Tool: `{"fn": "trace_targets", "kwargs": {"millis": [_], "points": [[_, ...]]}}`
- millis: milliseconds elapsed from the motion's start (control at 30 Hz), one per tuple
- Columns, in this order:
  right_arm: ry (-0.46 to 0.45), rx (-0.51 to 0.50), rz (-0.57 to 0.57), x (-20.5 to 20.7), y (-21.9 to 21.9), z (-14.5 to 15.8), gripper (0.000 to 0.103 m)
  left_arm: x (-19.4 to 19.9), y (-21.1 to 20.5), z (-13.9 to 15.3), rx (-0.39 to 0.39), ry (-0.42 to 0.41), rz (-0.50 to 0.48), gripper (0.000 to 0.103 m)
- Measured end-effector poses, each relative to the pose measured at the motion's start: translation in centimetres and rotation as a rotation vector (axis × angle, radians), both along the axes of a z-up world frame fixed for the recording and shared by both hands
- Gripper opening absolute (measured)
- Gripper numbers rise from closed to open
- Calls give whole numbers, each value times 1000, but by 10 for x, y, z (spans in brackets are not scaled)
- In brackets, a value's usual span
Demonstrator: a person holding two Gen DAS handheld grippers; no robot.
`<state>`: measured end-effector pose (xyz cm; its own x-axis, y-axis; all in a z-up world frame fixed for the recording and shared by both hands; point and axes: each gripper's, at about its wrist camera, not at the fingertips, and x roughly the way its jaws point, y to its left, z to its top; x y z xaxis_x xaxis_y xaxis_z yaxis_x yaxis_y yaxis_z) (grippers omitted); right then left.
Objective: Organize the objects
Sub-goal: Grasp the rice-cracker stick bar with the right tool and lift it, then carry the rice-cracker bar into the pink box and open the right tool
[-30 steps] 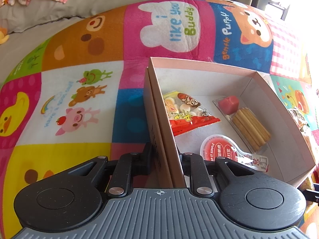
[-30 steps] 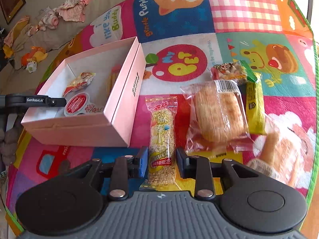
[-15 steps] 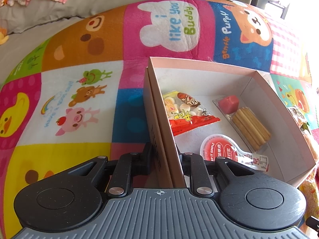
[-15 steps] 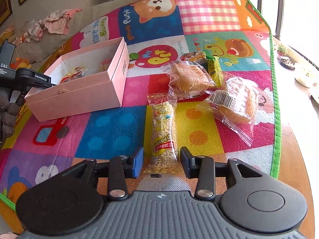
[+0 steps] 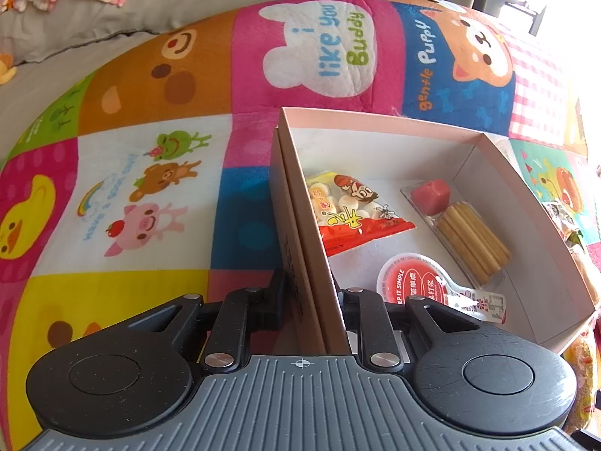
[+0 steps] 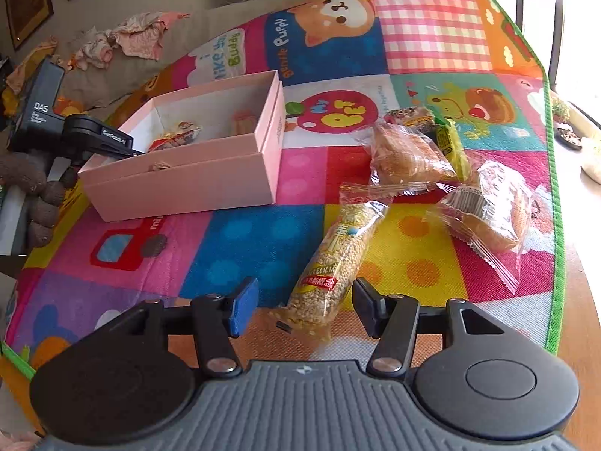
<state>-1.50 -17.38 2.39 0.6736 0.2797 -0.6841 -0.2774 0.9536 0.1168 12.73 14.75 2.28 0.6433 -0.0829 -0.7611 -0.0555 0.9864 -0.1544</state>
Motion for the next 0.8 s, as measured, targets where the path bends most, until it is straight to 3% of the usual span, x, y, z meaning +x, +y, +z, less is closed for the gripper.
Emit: {"fn": "trace_targets", "kwargs": {"millis": [100, 367, 667, 733, 800], "points": [[-29, -18, -8, 1, 3, 4, 70, 0, 0, 0, 1, 0, 0, 22], [6, -16, -81, 14, -7, -1, 73, 0, 0, 0, 1, 0, 0, 22], [18, -33, -64, 49, 6, 2, 73, 0, -1, 1, 0, -1, 1, 22], [37, -47, -78, 55, 7, -1, 72, 0, -1, 0, 1, -2, 0, 22], [55, -61, -71, 56, 6, -4, 59, 0, -1, 0, 1, -2, 0, 22]]}}
